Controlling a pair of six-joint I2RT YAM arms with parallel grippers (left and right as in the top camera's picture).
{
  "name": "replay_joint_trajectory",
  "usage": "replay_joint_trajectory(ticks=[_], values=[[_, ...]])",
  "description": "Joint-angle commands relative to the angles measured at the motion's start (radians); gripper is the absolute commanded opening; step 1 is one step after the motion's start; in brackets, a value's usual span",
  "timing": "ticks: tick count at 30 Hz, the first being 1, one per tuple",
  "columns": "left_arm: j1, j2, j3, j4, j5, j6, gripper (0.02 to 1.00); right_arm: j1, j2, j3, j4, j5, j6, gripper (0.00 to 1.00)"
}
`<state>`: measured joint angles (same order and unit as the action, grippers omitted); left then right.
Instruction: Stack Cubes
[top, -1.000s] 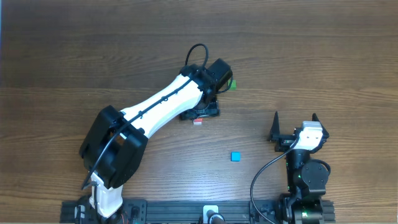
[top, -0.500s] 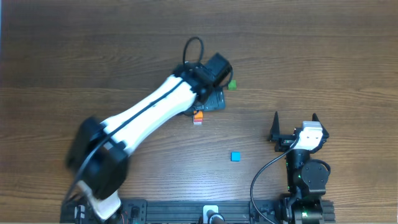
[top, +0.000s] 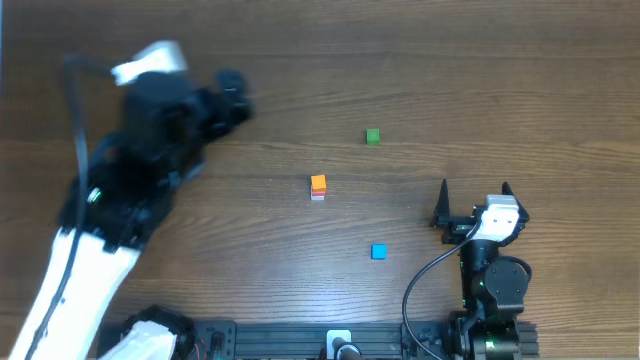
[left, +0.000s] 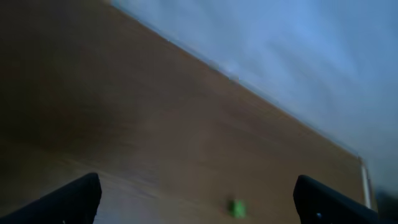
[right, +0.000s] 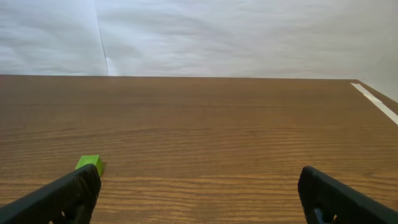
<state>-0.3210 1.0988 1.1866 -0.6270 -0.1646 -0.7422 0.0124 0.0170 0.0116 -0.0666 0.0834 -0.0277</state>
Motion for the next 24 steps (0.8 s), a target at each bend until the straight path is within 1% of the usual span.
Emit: replay_joint_trajectory(ticks=[1, 4, 6, 10, 13, 15, 17, 19, 24], values=[[0.194, -0.246, -0.223, 0.121, 0.105, 0.236, 0.996, -0.007, -0.005, -0.006, -0.002, -0.008, 0.0, 0.993], [0.242, -0.356, -0.323, 0.177, 0.126, 0.35, 0.985, -0.007, -0.005, -0.006, -0.001, -0.008, 0.0, 0.993], [0.267, -0.443, -0.416, 0.239, 0.156, 0.439, 0.989, -0.007, -0.005, -0.006, -0.001, -0.008, 0.0, 0.993], [0.287, -0.573, -0.577, 0.386, 0.231, 0.537, 0.998, -0.007, -0.005, -0.006, -0.002, -0.008, 0.0, 0.991], [0.299, -0.661, -0.701, 0.497, 0.286, 0.583, 0.998, -0.007, -0.005, -0.006, -0.002, -0.008, 0.0, 0.993], [0.305, -0.721, -0.79, 0.569, 0.297, 0.591, 0.998, -0.007, -0.005, -0.006, -0.002, -0.008, 0.0, 0.993], [0.307, -0.784, -0.879, 0.644, 0.33, 0.64, 0.998, -0.007, -0.005, -0.006, -0.002, -0.008, 0.0, 0.993], [0.307, -0.862, -0.98, 0.725, 0.34, 0.684, 0.996, -0.007, -0.005, -0.006, -0.001, -0.008, 0.0, 0.993], [0.323, -0.975, -1.089, 0.758, 0.341, 0.686, 0.998, -0.007, -0.005, -0.006, -0.001, -0.008, 0.0, 0.991]])
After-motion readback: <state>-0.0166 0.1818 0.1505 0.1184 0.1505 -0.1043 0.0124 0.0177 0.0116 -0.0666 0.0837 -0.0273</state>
